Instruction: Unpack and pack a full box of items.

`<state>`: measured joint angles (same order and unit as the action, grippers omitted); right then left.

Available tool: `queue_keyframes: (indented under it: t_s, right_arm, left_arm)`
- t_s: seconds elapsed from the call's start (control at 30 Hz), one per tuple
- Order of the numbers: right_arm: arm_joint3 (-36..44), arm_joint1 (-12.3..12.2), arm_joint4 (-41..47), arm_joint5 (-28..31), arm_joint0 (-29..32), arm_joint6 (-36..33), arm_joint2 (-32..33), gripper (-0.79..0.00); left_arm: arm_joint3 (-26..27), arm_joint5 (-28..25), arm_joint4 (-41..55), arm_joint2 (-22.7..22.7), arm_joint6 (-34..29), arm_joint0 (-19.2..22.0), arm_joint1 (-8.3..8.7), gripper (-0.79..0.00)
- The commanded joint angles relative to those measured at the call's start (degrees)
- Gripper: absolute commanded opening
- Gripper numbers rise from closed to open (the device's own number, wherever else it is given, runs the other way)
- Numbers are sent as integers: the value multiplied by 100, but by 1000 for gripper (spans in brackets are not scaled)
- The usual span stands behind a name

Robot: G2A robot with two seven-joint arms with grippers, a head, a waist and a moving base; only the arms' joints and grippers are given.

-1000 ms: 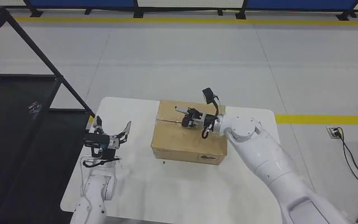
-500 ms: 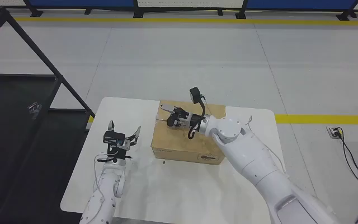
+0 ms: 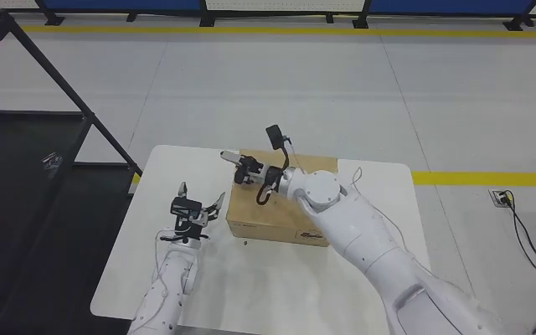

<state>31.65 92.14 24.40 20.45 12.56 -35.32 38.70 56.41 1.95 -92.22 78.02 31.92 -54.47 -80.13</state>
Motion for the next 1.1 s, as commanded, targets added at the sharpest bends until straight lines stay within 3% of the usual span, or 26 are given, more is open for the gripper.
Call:
queue_keyframes:
  t_s: [0.0, 0.2, 0.4, 0.6, 0.77, 1.07]
  right_arm:
    - [-75, -13, -91, 180, -82, 42, 73, 0]
    - [-42, -226, -270, 548, -197, 23, 498, 0]
    - [767, -488, -807, 837, 155, 494, 886, 0]
    - [1744, -657, -1070, 49, 621, -114, 1033, 0]
    - [1742, -555, -1271, -695, 637, -319, 745, 0]
    - [801, -93, -993, -696, 312, -5, 286, 0]
  left_arm:
    - [-13, -13, 8, -11, 28, 4, 1, 0]
    - [-26, -50, 25, -5, 63, 11, 14, 0]
    - [-81, -102, -22, -110, 36, 81, 5, 0]
    - [-101, -86, -7, -188, 59, 100, -8, 0]
    - [-115, -66, 7, -232, 79, 106, -14, 0]
    - [-141, -62, 71, -297, 145, 94, -26, 0]
